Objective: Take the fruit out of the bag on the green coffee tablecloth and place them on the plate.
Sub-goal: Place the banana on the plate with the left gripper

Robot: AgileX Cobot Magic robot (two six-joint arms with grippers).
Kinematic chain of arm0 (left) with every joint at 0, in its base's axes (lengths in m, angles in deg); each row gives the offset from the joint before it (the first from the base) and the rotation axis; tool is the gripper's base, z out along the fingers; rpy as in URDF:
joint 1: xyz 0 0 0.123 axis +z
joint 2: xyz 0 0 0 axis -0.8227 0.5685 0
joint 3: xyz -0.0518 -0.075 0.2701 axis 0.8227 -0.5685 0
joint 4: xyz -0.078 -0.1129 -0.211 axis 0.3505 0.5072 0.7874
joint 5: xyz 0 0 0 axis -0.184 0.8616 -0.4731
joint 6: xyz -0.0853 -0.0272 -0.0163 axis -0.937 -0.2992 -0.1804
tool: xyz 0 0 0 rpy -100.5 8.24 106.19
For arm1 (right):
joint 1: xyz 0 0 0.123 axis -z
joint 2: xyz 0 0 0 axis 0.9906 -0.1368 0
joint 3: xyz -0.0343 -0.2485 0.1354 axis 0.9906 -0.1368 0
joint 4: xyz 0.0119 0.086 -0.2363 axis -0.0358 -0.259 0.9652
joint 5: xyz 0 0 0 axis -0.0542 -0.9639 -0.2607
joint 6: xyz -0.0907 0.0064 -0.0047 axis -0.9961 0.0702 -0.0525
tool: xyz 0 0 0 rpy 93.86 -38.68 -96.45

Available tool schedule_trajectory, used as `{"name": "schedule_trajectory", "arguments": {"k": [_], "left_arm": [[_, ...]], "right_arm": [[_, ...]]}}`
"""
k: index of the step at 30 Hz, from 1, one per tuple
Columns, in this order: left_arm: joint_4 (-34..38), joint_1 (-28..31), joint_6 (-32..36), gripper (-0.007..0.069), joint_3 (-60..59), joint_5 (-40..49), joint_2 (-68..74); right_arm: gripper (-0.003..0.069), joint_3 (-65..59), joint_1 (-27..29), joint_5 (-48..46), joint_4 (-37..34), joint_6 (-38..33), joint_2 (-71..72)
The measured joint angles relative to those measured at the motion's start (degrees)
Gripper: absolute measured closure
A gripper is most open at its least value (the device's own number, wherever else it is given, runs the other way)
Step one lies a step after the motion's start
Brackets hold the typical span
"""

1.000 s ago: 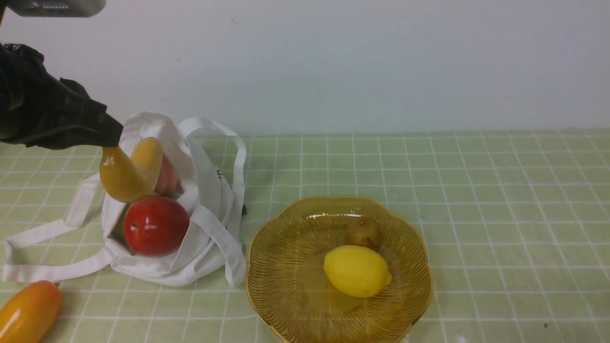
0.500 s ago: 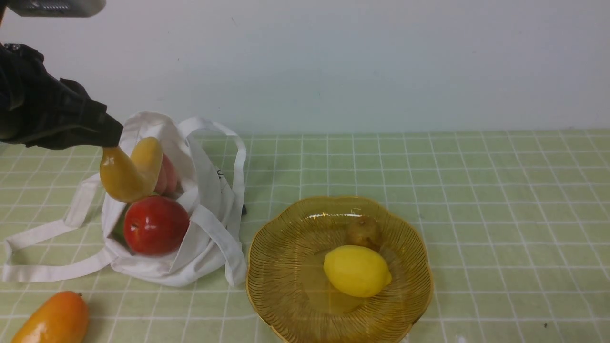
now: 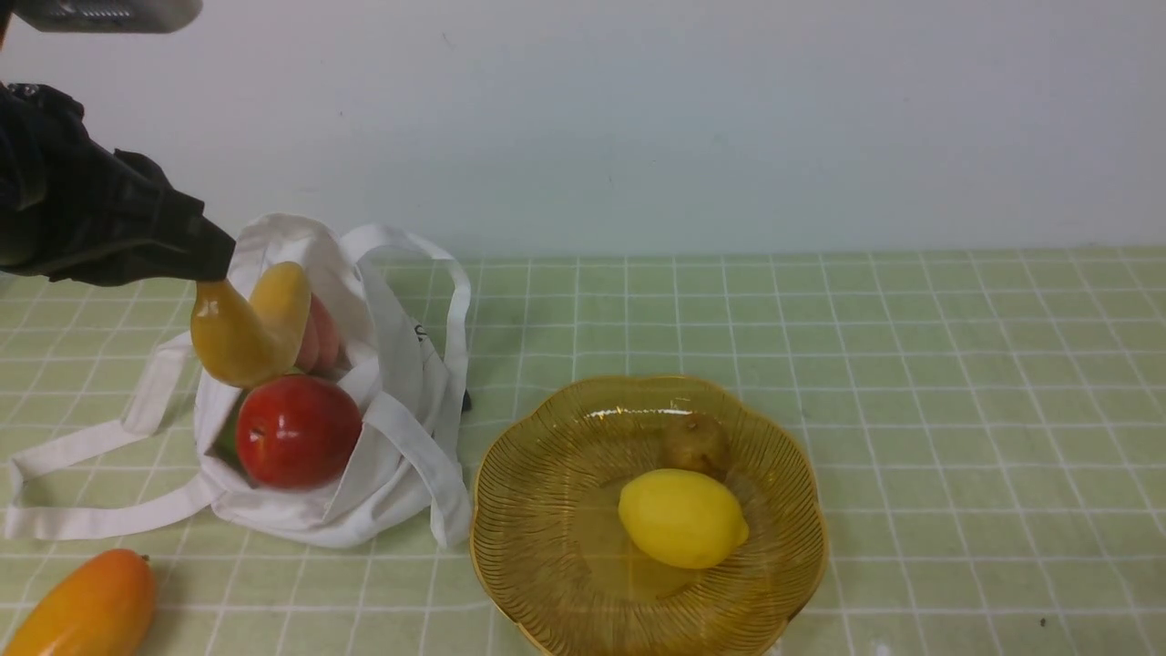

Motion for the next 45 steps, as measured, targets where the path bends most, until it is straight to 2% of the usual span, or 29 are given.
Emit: {"name": "schedule_trajectory", "arguments": {"k": [21, 25, 28, 30, 33, 38, 44, 45], "left_arm": [[0.1, 0.0, 0.0, 0.0542, 0.0, -0.8, 4.4], [4.5, 0.0, 0.1, 0.0542, 0.0, 0.3, 5.0], [12.2, 0.0, 2.7, 0.0542, 0.0, 2.8, 5.0], [14.5, -0.2, 3.9, 0.0542, 0.0, 3.7, 5.0], [19.8, -2.6, 6.7, 0.0542, 0.0, 6.1, 5.0], [19.4, -9.9, 7.2, 0.0542, -0.7, 5.6, 5.0], [6.1, -23.7, 7.3, 0.0542, -5.7, -6.6, 5.3], [6.1, -23.7, 7.3, 0.0542, -5.7, -7.1, 5.3]], "right_arm": [[0.0674, 0.0, 0.0, 0.0, 0.0, 0.0, 0.0], [0.0674, 0.0, 0.0, 0.0, 0.0, -0.1, 0.0], [0.0674, 0.0, 0.0, 0.0, 0.0, -0.2, 0.0], [0.0674, 0.0, 0.0, 0.0, 0.0, -0.2, 0.0], [0.0674, 0.0, 0.0, 0.0, 0.0, -0.2, 0.0], [0.0674, 0.0, 0.0, 0.0, 0.0, -0.2, 0.0], [0.0674, 0.0, 0.0, 0.0, 0.0, -0.2, 0.0], [0.0674, 0.0, 0.0, 0.0, 0.0, -0.2, 0.0]]}}
